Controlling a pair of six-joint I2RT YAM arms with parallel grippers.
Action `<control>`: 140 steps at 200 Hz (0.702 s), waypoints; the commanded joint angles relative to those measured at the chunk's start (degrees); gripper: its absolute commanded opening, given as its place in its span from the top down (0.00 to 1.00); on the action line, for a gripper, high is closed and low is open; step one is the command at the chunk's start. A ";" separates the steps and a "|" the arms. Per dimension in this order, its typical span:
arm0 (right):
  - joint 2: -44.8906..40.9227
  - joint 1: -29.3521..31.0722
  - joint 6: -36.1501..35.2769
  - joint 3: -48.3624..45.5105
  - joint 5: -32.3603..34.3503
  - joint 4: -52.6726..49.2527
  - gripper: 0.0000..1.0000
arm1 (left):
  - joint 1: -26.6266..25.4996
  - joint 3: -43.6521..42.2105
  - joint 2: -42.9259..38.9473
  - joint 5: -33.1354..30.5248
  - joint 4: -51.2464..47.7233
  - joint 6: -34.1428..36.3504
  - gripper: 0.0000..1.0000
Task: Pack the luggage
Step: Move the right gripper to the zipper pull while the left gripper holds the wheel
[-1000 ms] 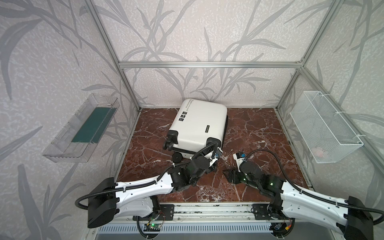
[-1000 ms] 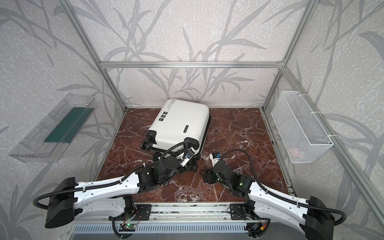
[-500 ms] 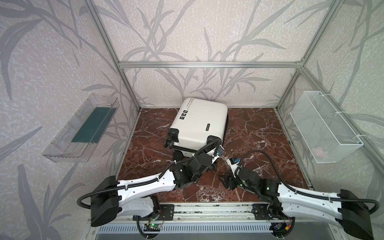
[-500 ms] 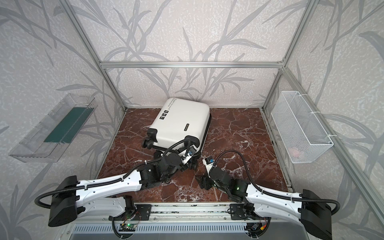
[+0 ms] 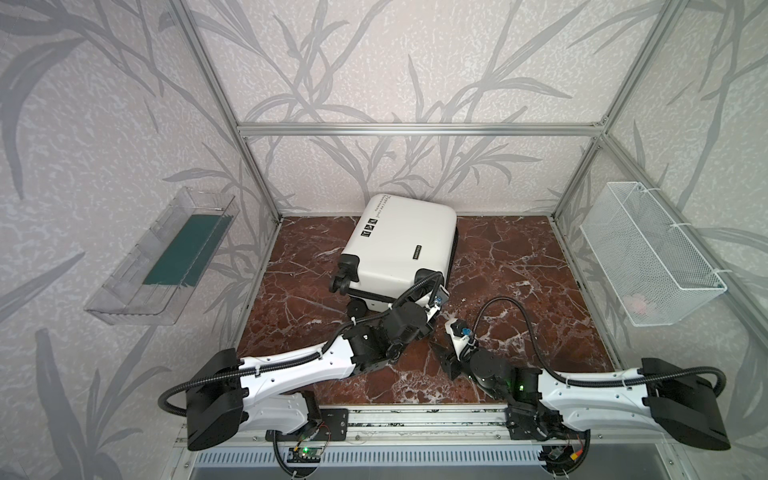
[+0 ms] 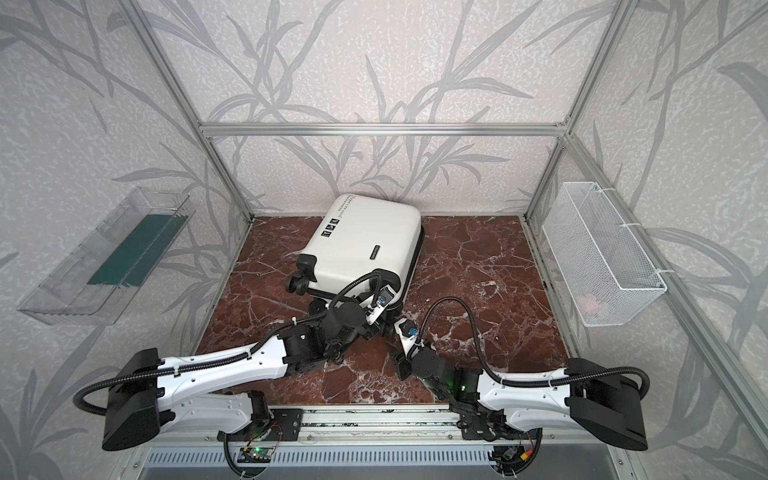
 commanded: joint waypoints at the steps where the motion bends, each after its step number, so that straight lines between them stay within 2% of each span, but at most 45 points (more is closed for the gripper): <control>1: 3.15 0.57 -2.65 -0.40 4.79 8.47 0.56 | -0.59 3.42 0.02 7.94 3.57 -0.03 0.76; 55: 17.53 1.39 -2.89 2.31 7.10 21.95 0.62 | -0.59 3.88 -0.60 8.38 3.56 -0.91 0.76; 87: 25.32 2.32 -3.34 4.46 8.73 29.60 0.63 | -0.50 4.05 -1.06 8.78 3.56 -1.74 0.80; 140: 32.90 2.45 -3.69 7.17 13.24 37.02 0.63 | -0.50 3.92 -1.16 9.17 3.48 -3.11 0.82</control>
